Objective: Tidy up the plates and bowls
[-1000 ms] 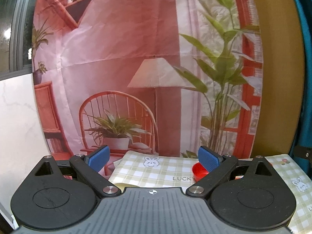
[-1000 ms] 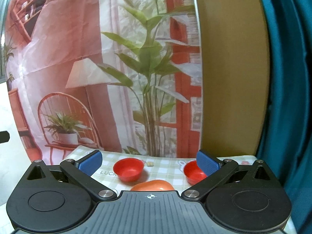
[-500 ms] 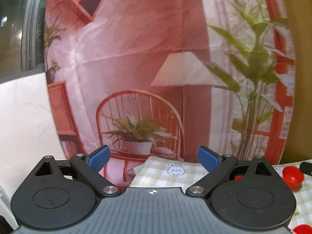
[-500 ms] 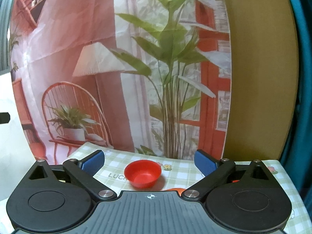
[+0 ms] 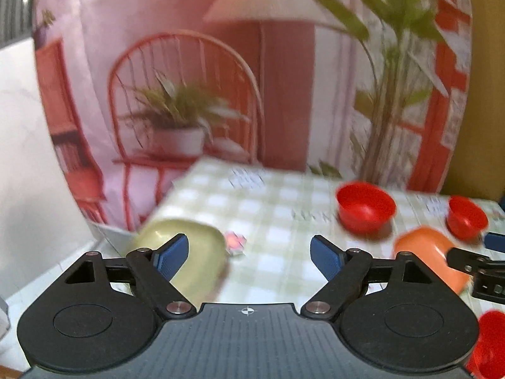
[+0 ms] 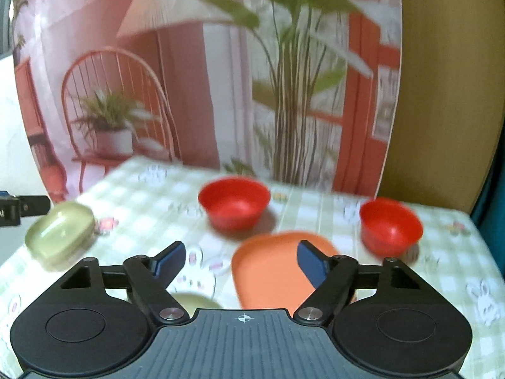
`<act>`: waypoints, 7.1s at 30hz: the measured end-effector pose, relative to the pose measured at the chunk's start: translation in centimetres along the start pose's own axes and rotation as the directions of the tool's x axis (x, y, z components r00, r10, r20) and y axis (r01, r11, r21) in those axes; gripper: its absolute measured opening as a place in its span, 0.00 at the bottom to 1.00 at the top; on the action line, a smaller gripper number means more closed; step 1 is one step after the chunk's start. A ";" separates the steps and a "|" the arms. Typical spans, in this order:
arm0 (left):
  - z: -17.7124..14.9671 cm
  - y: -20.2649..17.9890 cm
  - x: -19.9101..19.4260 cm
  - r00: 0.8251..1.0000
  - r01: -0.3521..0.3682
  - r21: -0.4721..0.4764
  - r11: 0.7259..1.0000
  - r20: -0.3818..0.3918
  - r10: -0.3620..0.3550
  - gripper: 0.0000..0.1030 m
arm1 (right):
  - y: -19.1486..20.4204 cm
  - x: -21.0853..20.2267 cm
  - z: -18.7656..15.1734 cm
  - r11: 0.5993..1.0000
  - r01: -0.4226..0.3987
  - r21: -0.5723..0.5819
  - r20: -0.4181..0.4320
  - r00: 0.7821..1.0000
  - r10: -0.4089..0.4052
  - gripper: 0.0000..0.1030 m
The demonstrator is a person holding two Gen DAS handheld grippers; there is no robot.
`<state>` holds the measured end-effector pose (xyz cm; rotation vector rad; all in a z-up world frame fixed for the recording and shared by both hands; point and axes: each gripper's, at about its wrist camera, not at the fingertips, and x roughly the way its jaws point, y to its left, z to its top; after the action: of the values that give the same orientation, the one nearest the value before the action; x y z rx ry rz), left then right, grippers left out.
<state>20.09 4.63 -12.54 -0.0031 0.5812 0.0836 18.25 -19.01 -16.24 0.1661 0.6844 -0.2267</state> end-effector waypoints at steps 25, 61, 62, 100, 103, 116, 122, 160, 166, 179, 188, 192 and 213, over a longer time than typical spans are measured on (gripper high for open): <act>-9.2 -4.4 4.2 0.926 0.158 -0.054 0.986 -0.338 -0.167 0.52 | -0.2 3.7 -4.9 0.997 -0.082 0.007 -0.275 0.958 0.080 0.36; -6.6 -5.8 3.5 0.940 0.188 0.018 0.982 -0.293 -0.175 0.12 | -3.1 2.4 -2.4 0.980 -0.122 0.159 -0.168 0.975 0.148 0.06; -5.9 -6.1 3.4 0.943 0.191 0.027 0.981 -0.282 -0.176 0.12 | -3.6 2.3 -1.9 0.978 -0.122 0.169 -0.156 0.977 0.149 0.06; -0.6 -14.5 12.2 0.900 0.312 0.122 0.942 -0.356 -0.252 0.13 | -15.7 5.9 -1.0 0.967 -0.055 0.249 -0.221 0.969 0.112 0.23; -1.2 -14.7 12.5 0.894 0.314 0.115 0.943 -0.369 -0.253 0.12 | -15.7 5.7 -1.4 0.958 -0.078 0.278 -0.238 0.960 0.147 0.25; 0.0 -12.9 12.9 0.898 0.295 0.004 0.955 -0.341 -0.276 0.13 | -15.6 6.3 -1.5 0.956 -0.085 0.281 -0.227 0.962 0.152 0.10; 0.0 -14.0 13.6 0.889 0.314 0.014 0.949 -0.354 -0.289 0.12 | -15.4 6.6 -1.4 0.960 -0.076 0.269 -0.226 0.964 0.140 0.10; -1.0 -14.3 10.6 0.893 0.327 0.002 0.945 -0.327 -0.308 0.10 | -16.0 7.4 0.4 0.999 -0.005 0.040 -0.126 0.992 0.010 0.25; -1.1 -15.6 8.9 0.878 0.397 0.032 0.917 -0.303 -0.370 0.11 | -15.5 5.7 -0.3 0.996 -0.076 0.043 -0.151 0.985 0.081 0.29; -3.0 -17.2 9.4 0.869 0.398 0.089 0.913 -0.354 -0.345 0.12 | -16.1 6.8 -2.0 0.990 -0.069 0.120 -0.208 0.974 0.093 0.31; -0.3 -12.7 9.1 0.890 0.377 0.039 0.925 -0.294 -0.350 0.12 | -14.6 3.7 0.3 0.987 -0.084 0.133 -0.135 0.986 0.102 0.31; 1.8 -7.6 8.3 0.926 0.319 0.028 0.947 -0.221 -0.305 0.12 | -13.2 2.3 1.9 0.985 -0.105 0.137 -0.093 0.989 0.118 0.31; 0.9 17.1 8.9 0.986 -0.080 -0.117 0.990 -0.156 0.061 0.16 | 6.7 9.8 6.7 0.933 -0.359 -0.029 -0.137 0.926 0.352 0.31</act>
<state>26.61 22.37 -16.32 -0.1097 0.7286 0.1890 31.41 -15.59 -16.93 0.2525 0.7758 0.1537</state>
